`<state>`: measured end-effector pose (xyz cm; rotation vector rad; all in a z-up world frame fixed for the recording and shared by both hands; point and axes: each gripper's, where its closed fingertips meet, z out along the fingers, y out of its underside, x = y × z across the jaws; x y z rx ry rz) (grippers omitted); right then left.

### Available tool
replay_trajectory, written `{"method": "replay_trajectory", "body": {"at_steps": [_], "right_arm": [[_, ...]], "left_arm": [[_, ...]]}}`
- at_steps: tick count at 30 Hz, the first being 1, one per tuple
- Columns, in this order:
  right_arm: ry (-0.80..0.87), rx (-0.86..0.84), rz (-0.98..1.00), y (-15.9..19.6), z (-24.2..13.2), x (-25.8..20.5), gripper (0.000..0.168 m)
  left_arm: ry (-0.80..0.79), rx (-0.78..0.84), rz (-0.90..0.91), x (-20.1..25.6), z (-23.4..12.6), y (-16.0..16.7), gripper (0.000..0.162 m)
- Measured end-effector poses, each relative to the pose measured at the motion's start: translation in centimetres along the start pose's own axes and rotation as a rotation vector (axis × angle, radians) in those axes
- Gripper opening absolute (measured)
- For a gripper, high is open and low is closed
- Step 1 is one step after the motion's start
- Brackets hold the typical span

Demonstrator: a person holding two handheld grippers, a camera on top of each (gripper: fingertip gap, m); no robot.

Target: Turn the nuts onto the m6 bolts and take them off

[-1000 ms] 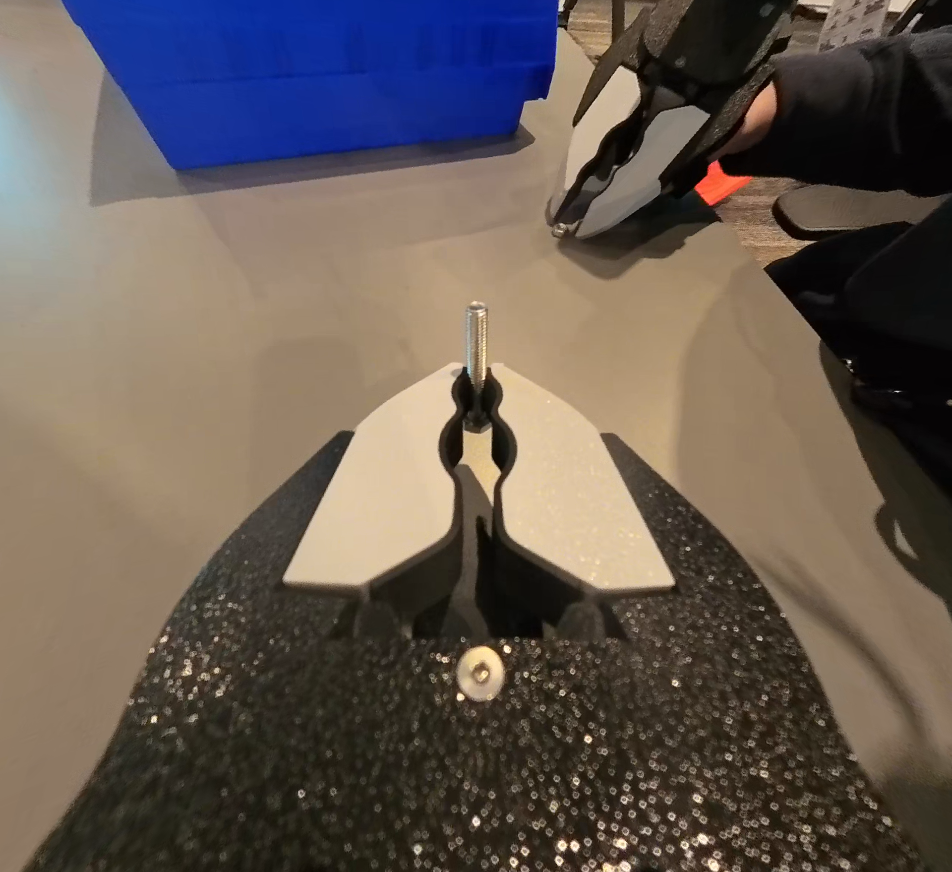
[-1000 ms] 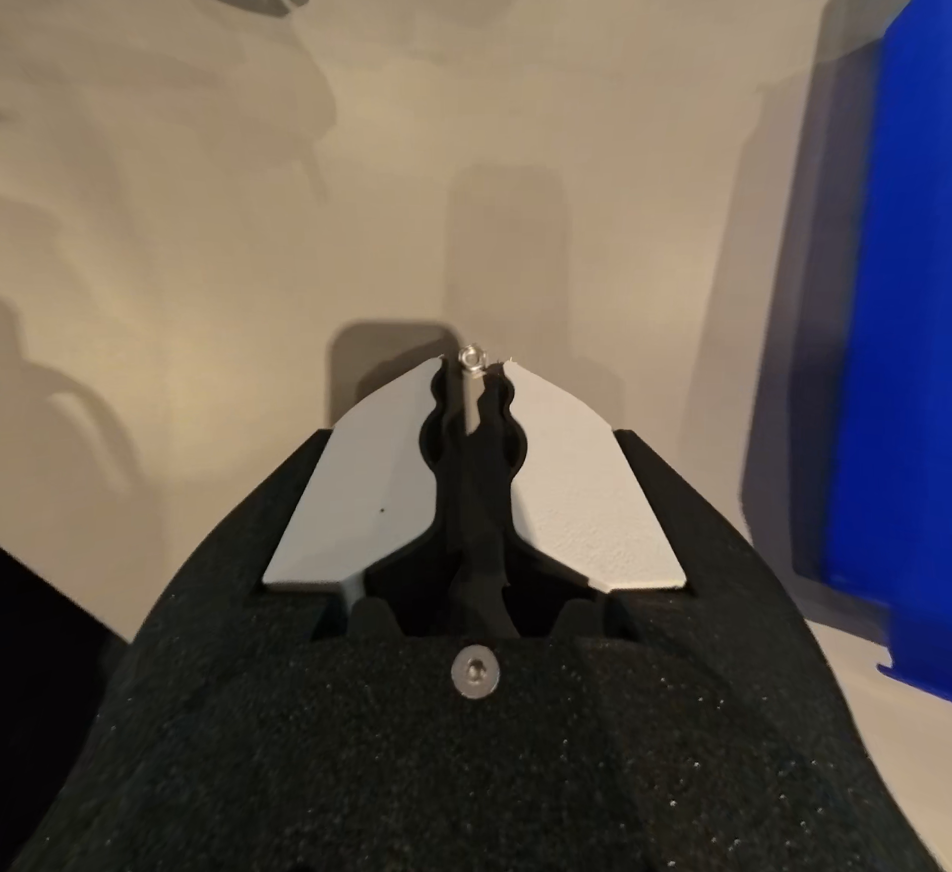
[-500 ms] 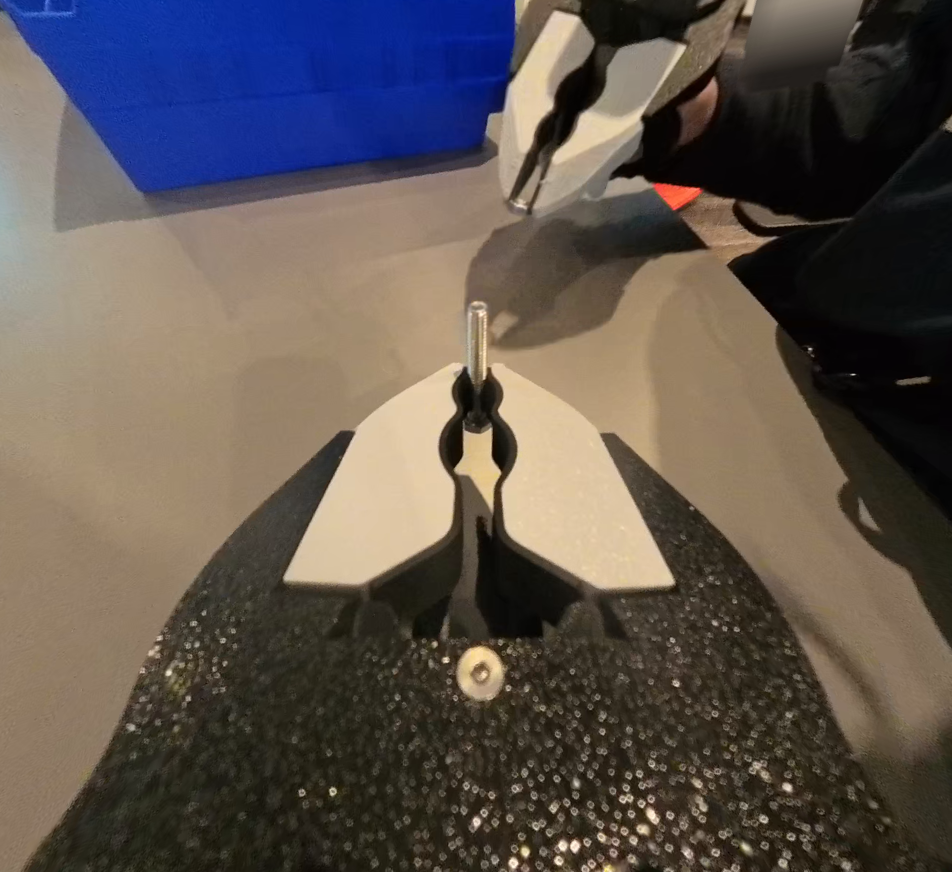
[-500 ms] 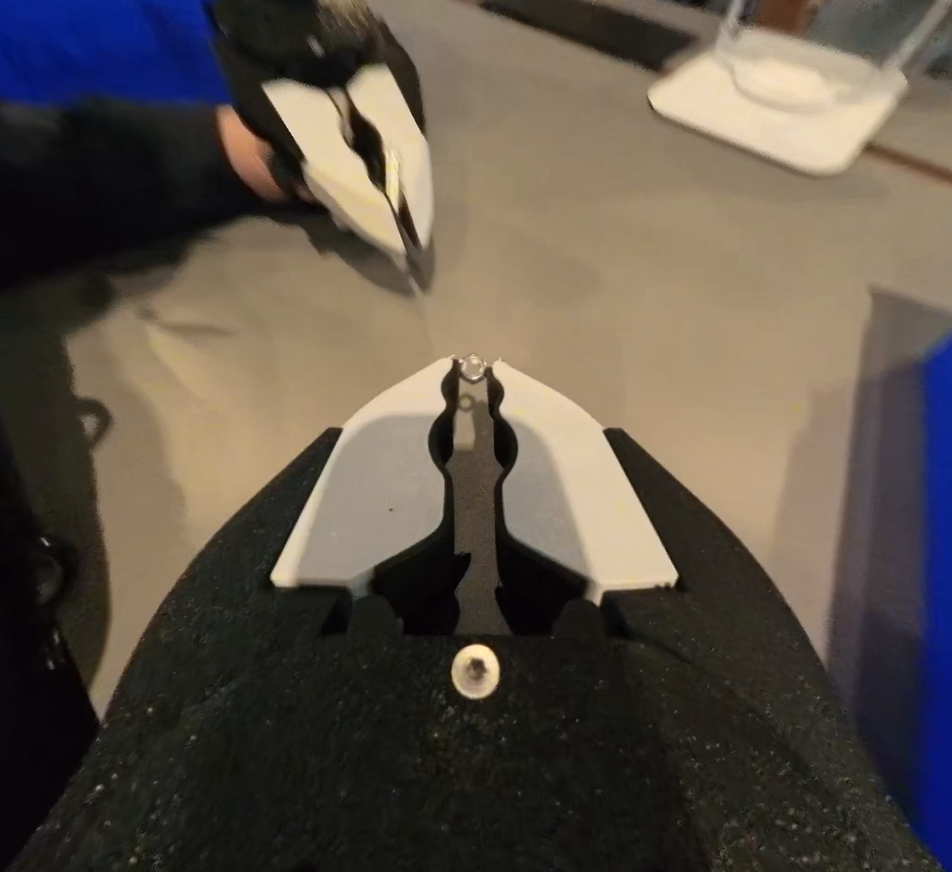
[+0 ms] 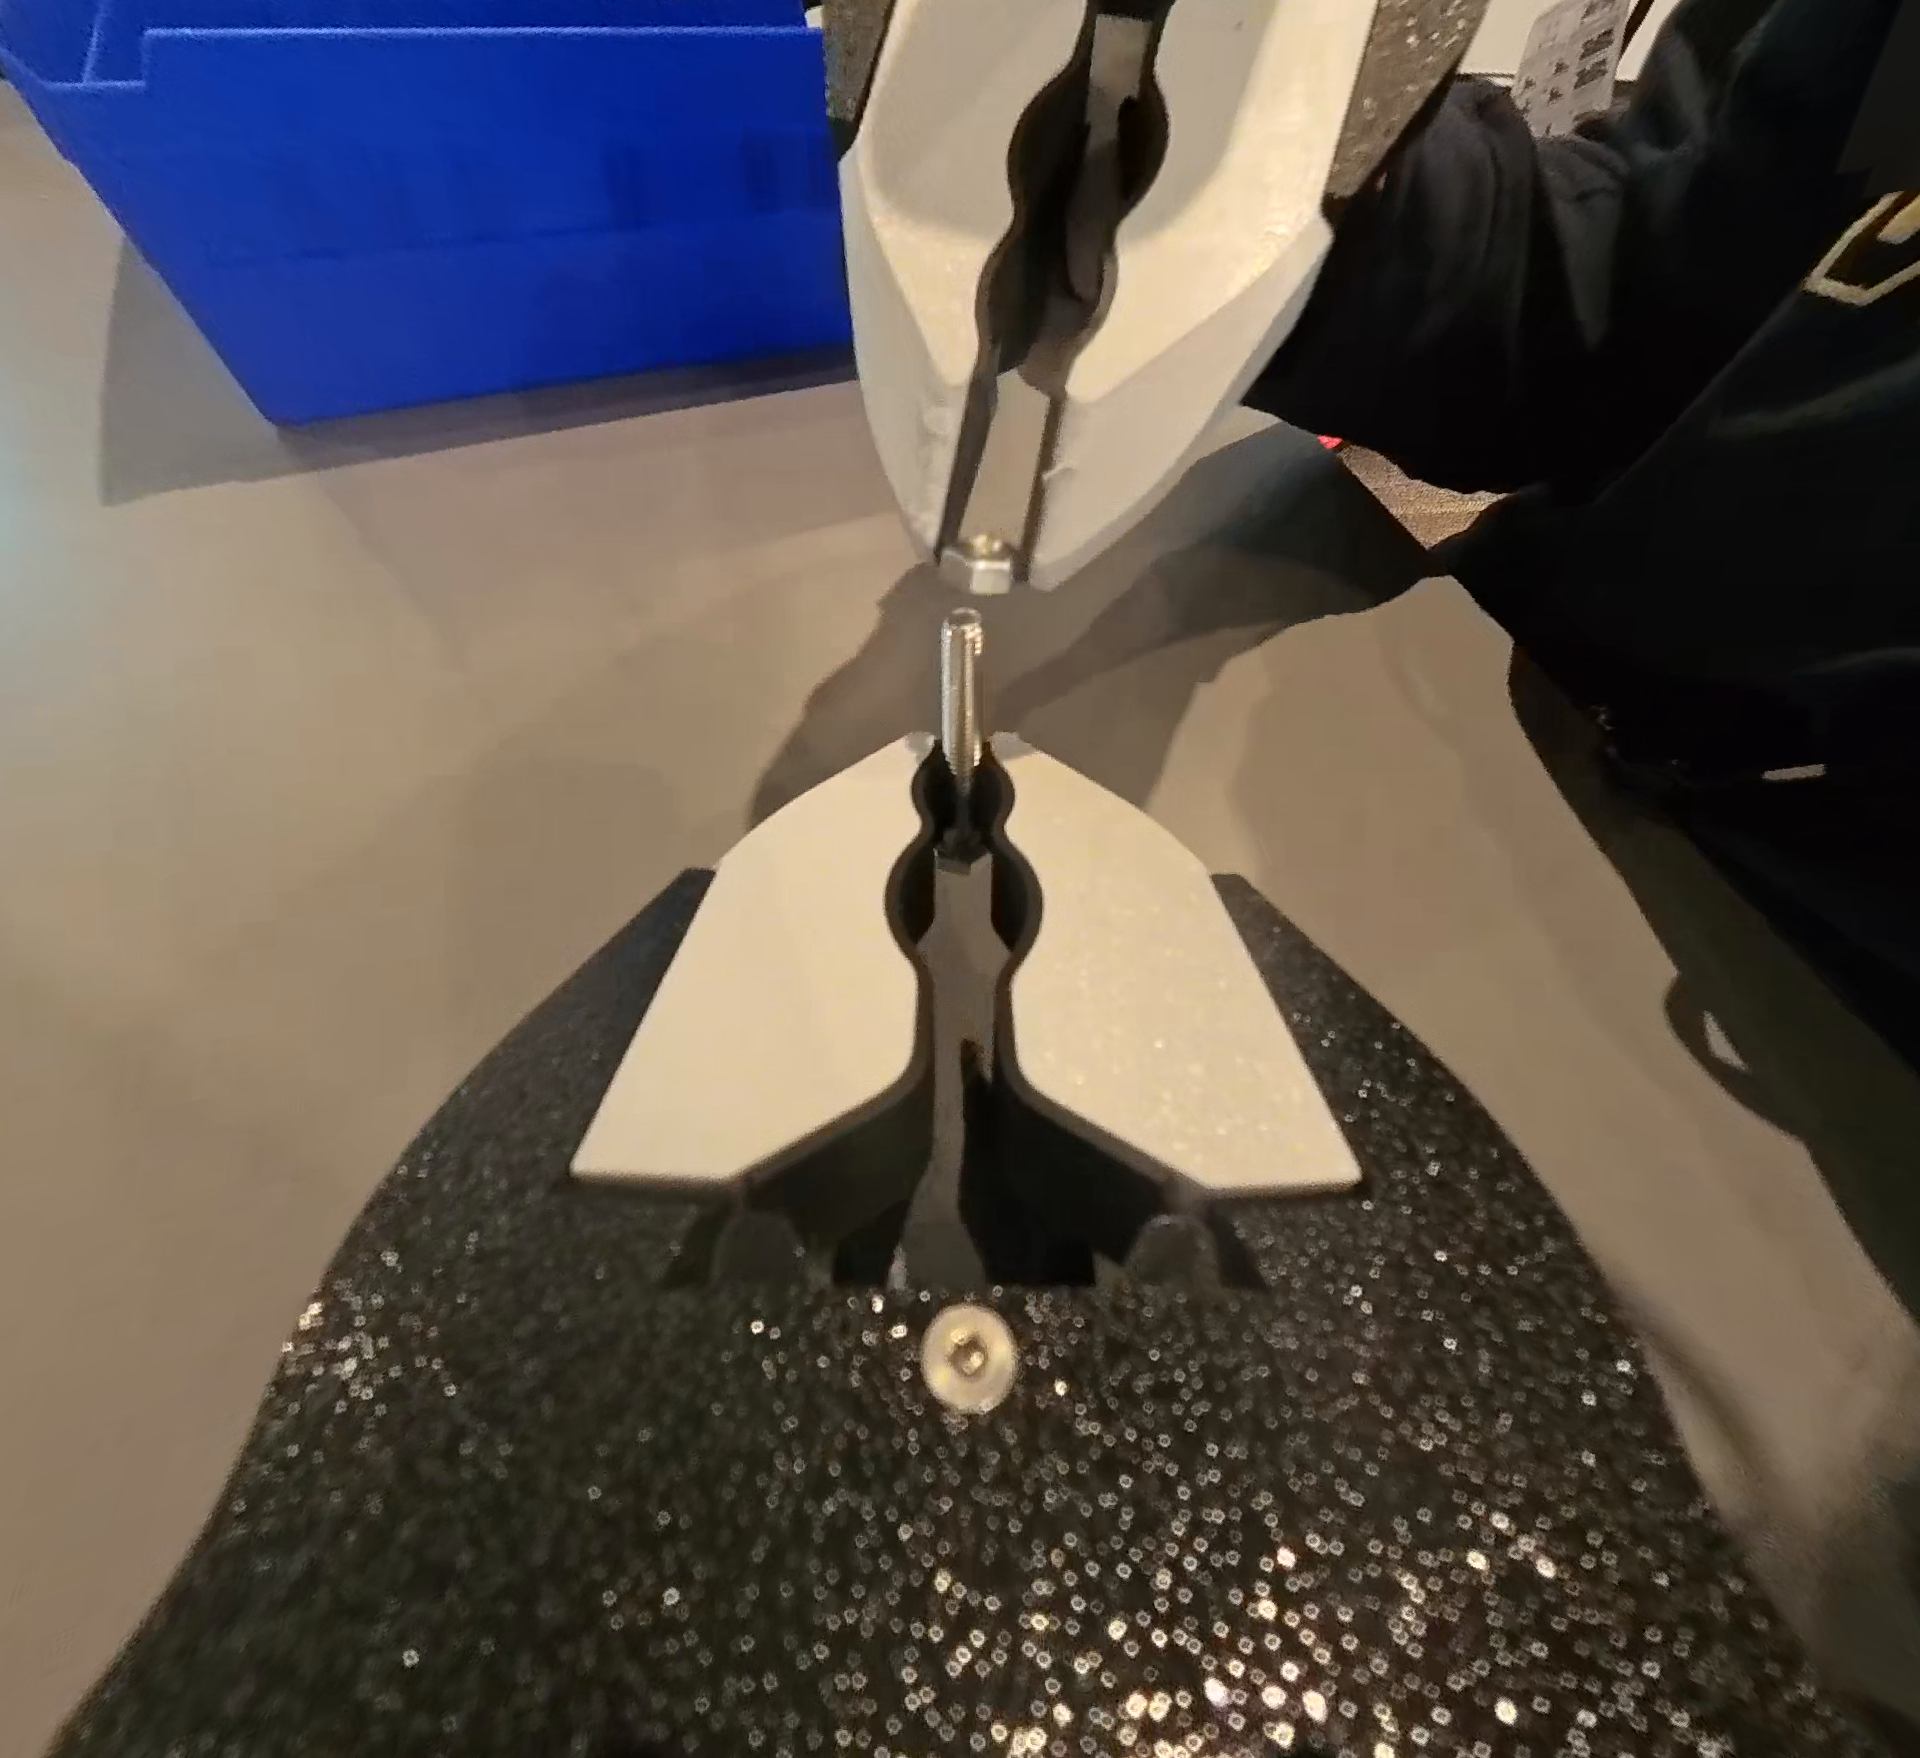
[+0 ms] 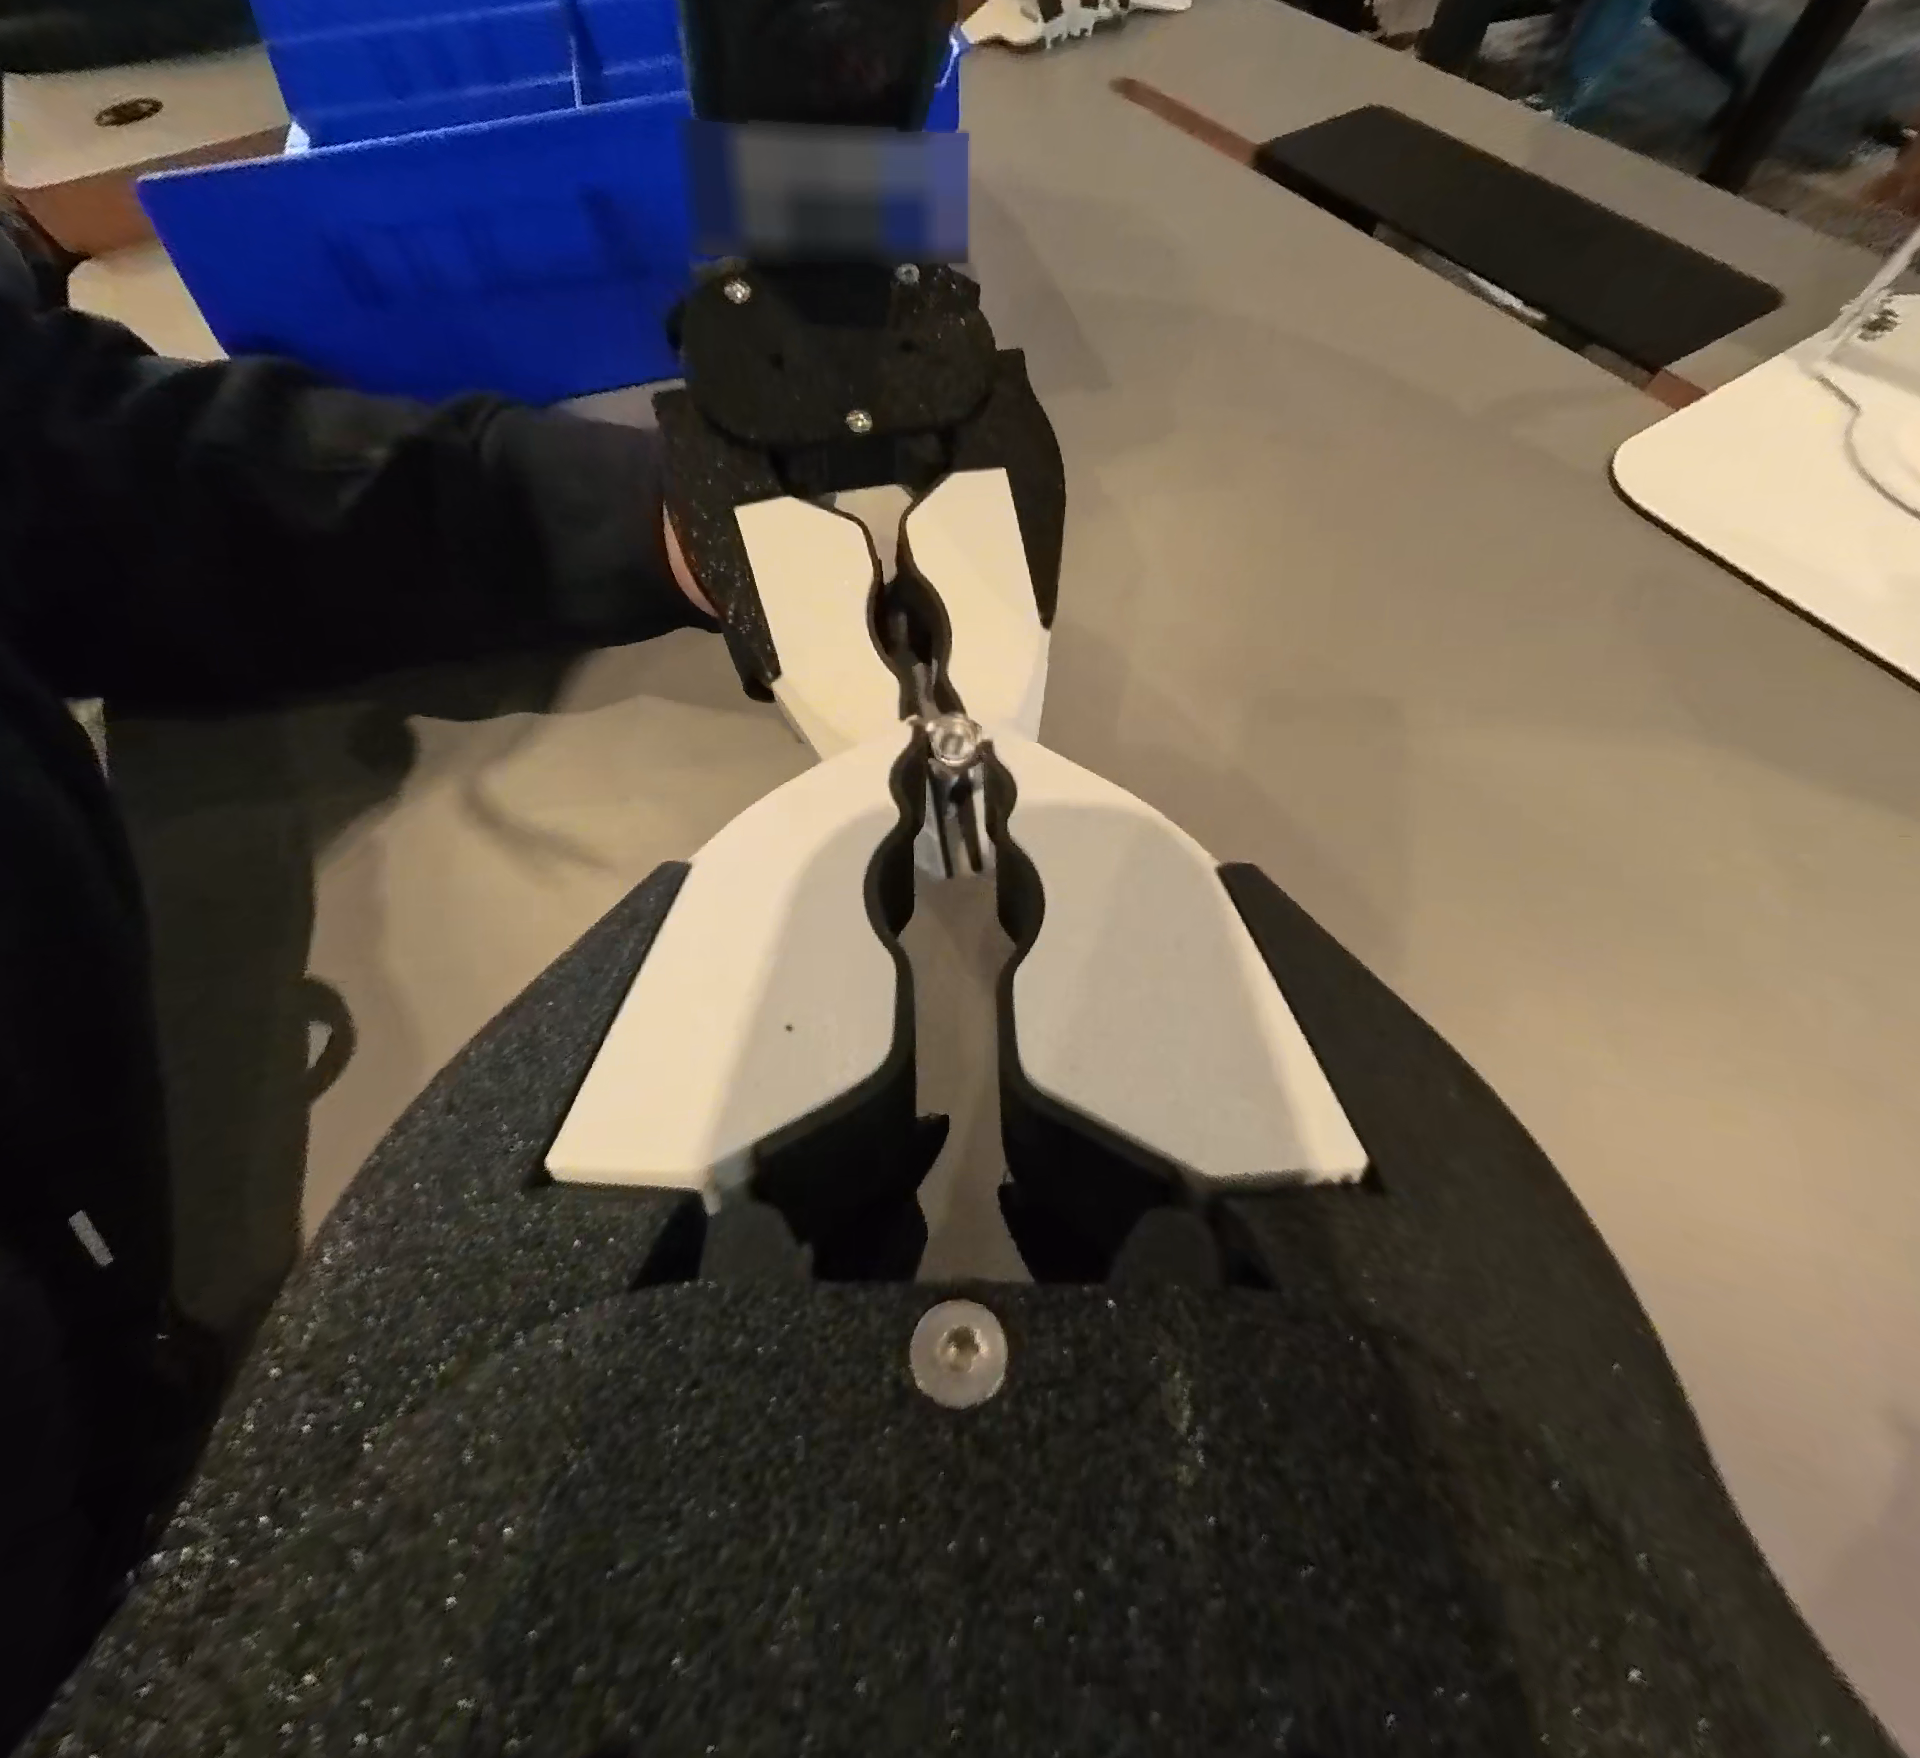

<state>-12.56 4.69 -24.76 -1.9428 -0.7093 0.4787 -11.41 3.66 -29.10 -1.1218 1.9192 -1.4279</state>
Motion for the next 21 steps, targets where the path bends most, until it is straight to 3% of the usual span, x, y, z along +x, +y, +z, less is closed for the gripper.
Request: {"method": "replay_trajectory", "body": {"at_steps": [21], "right_arm": [[-0.018,-0.067,0.023,0.32,0.64,0.01,0.01]], "left_arm": [[0.001,-0.015,0.005,0.1,0.12,0.2,0.005]]}}
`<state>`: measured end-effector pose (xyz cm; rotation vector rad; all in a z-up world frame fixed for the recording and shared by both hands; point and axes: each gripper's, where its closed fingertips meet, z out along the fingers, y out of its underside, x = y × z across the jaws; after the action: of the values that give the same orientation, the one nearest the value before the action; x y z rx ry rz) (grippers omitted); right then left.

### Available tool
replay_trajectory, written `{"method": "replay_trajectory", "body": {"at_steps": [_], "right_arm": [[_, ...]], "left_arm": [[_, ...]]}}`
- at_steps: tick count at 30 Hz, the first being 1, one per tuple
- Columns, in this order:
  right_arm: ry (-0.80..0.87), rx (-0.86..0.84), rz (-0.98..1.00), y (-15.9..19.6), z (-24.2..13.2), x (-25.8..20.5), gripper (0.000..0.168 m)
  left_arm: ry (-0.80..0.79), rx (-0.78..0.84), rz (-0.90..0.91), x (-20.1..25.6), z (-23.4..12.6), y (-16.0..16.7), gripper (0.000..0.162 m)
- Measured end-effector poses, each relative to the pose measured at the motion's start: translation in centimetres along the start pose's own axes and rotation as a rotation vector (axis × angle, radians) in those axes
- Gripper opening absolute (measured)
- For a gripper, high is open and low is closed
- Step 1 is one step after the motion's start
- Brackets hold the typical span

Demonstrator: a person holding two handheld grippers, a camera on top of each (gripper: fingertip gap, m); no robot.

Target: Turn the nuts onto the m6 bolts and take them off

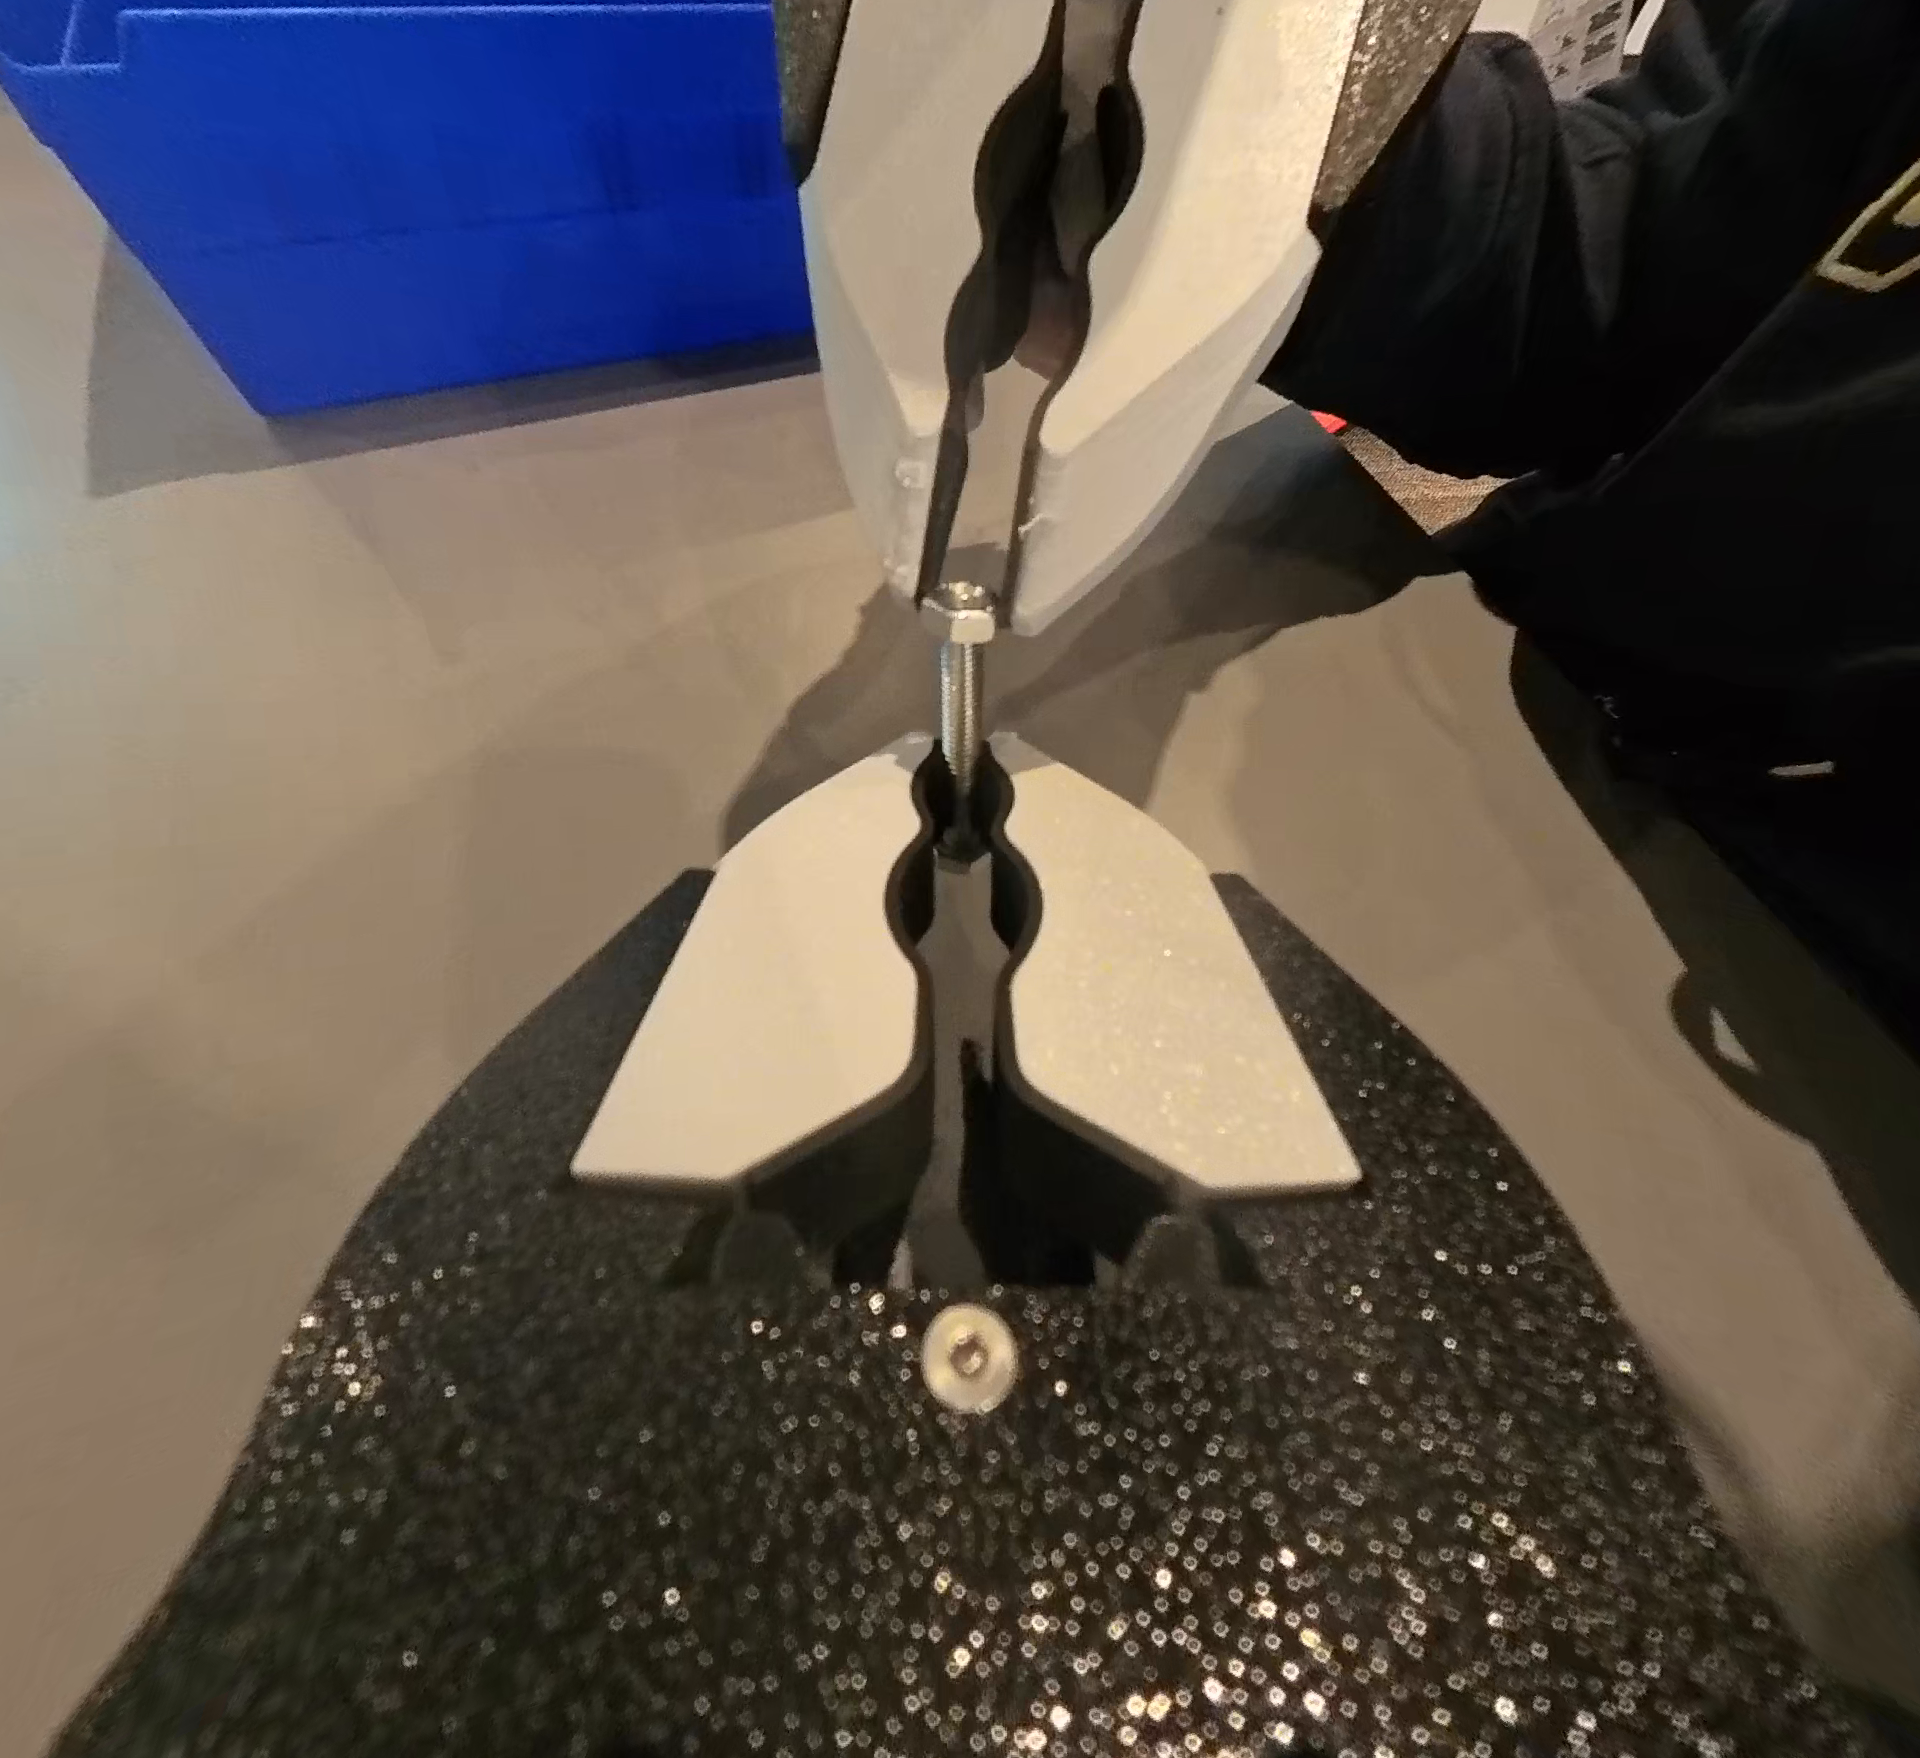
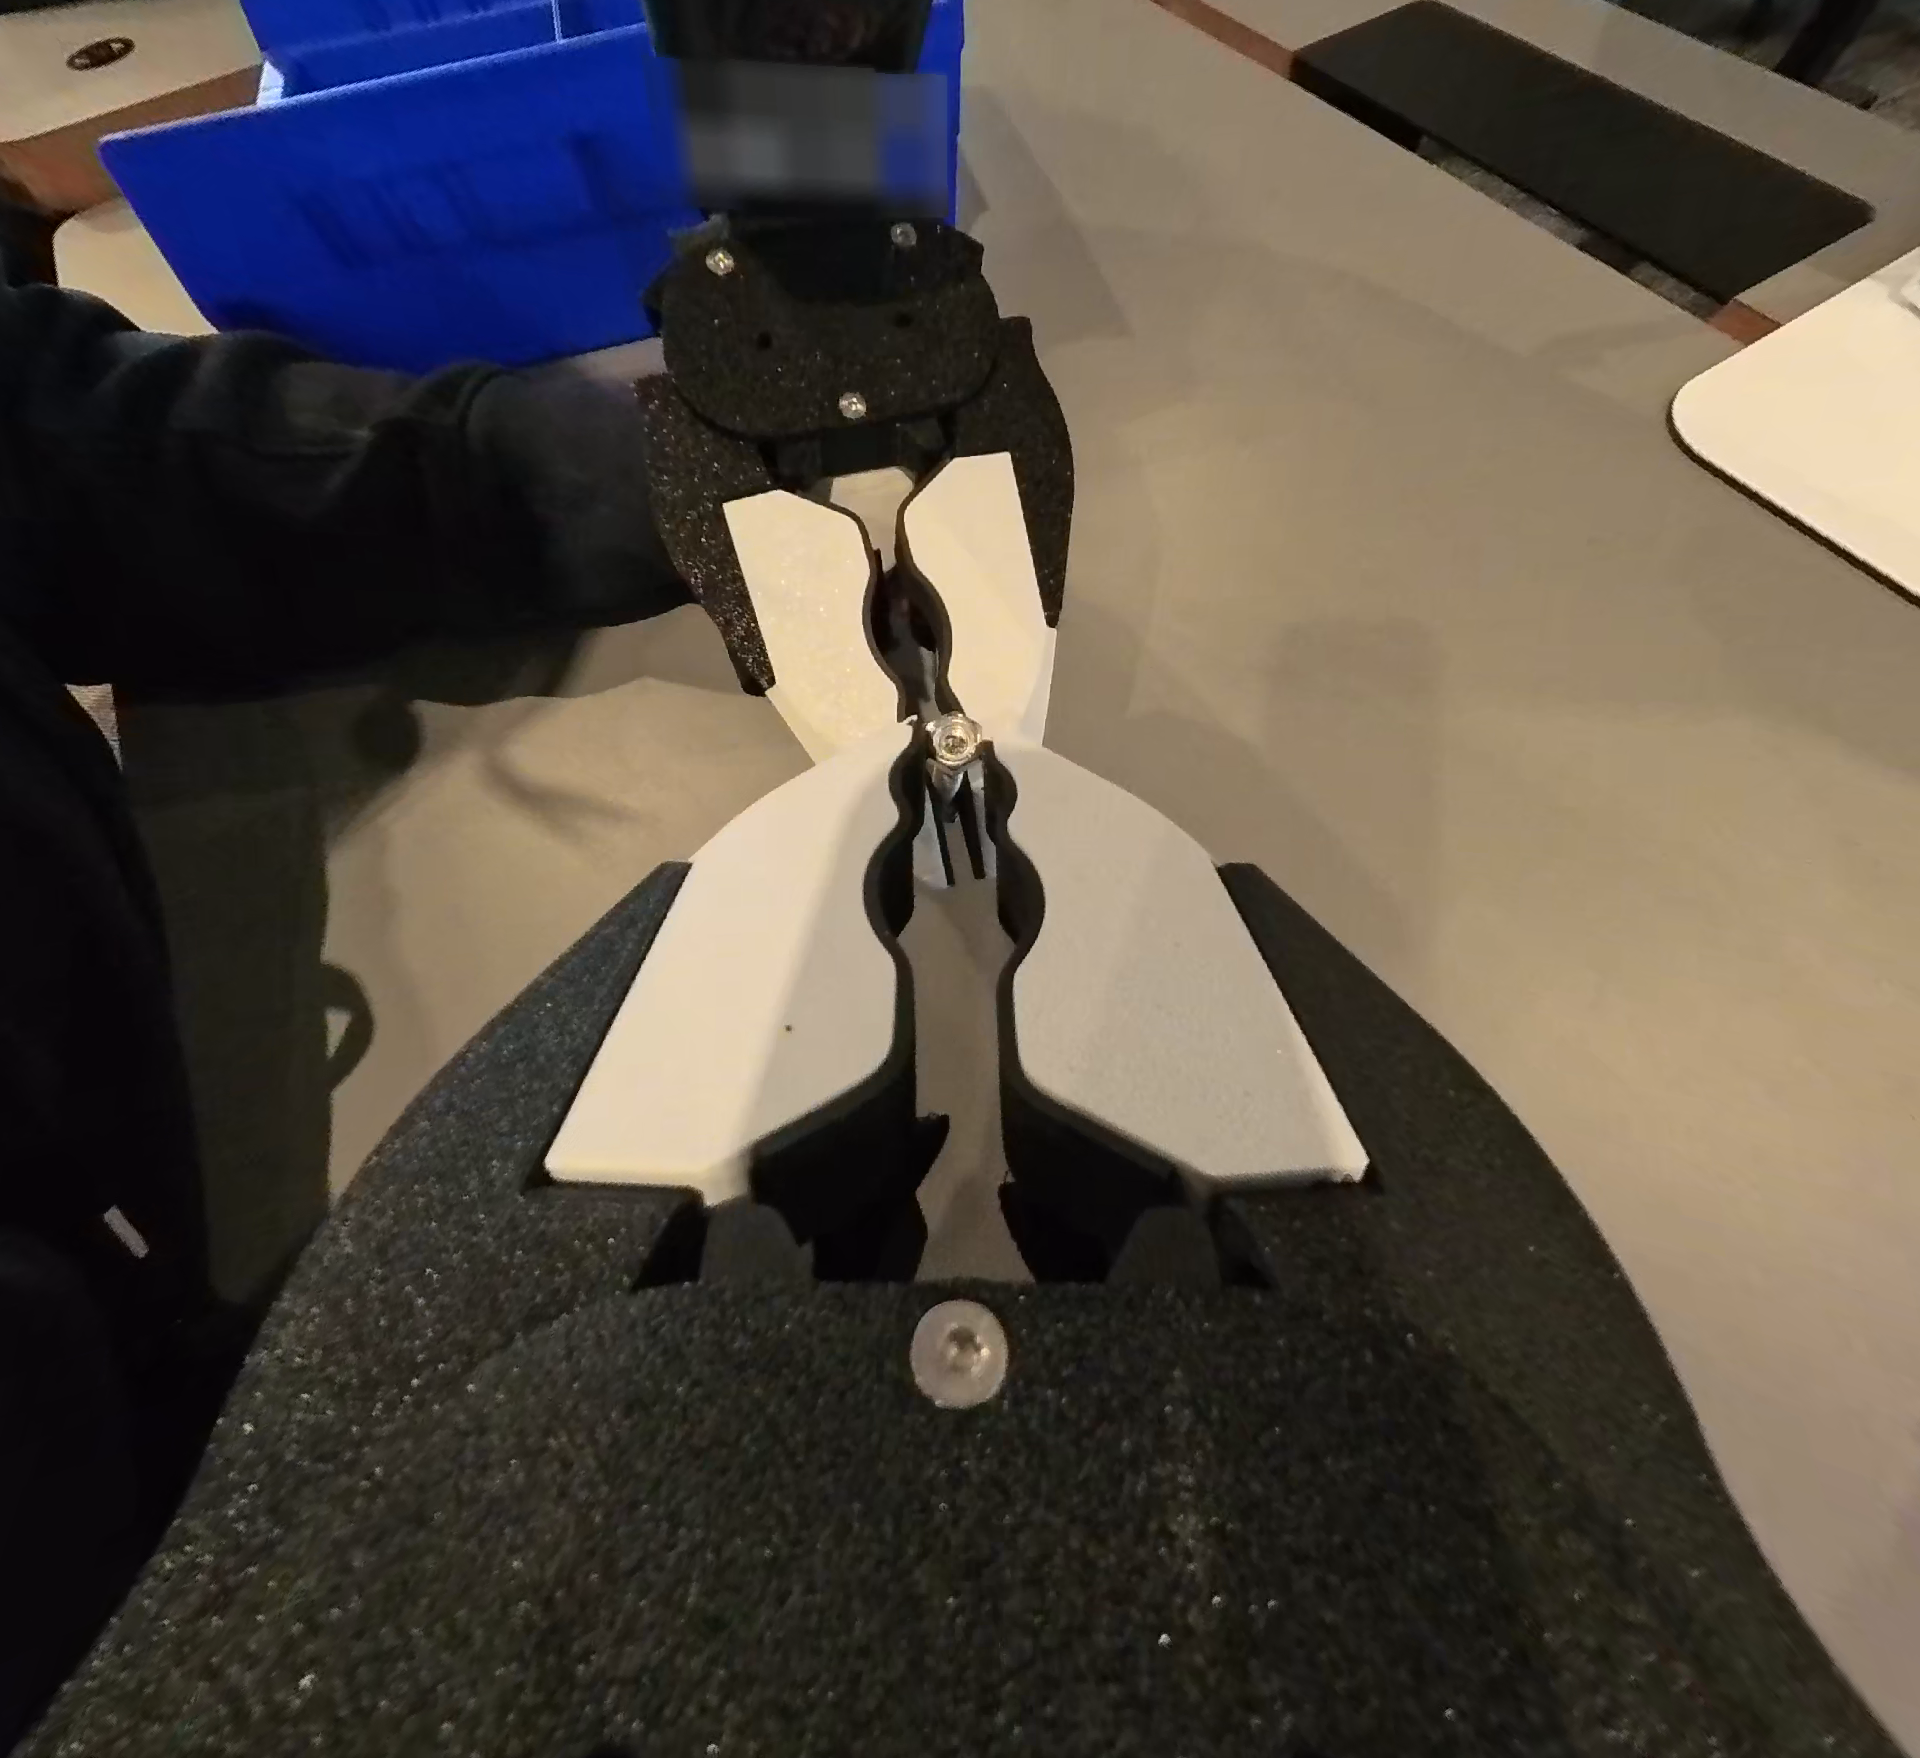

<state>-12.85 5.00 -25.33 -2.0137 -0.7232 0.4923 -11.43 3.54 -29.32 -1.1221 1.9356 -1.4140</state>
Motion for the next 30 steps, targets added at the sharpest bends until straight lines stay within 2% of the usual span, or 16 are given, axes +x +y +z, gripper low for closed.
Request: {"method": "replay_trajectory", "body": {"at_steps": [11,18,20,25,30], "right_arm": [[-0.002,0.021,0.005,-0.1,-0.1,0.1,0.009],[0.109,0.058,0.036,0.9,-1.8,2.3,0.008],[0.162,0.145,0.058,1.4,-2.6,3.4,0.005],[0.364,0.532,0.181,1.4,-4.8,6.5,0.001],[0.486,0.564,0.115,1.2,-5.5,8.2,0.0]], "left_arm": [[-0.001,-0.003,0.0,0.0,0.0,0.0,0.005],[-0.029,-0.019,-0.015,-0.4,0.1,0.2,0.005],[-0.03,-0.019,-0.016,-0.4,0.1,0.2,0.005],[-0.038,-0.019,-0.014,-0.5,0.1,0.2,0.005],[-0.042,-0.03,-0.009,-0.5,0.2,0.3,0.005]]}}
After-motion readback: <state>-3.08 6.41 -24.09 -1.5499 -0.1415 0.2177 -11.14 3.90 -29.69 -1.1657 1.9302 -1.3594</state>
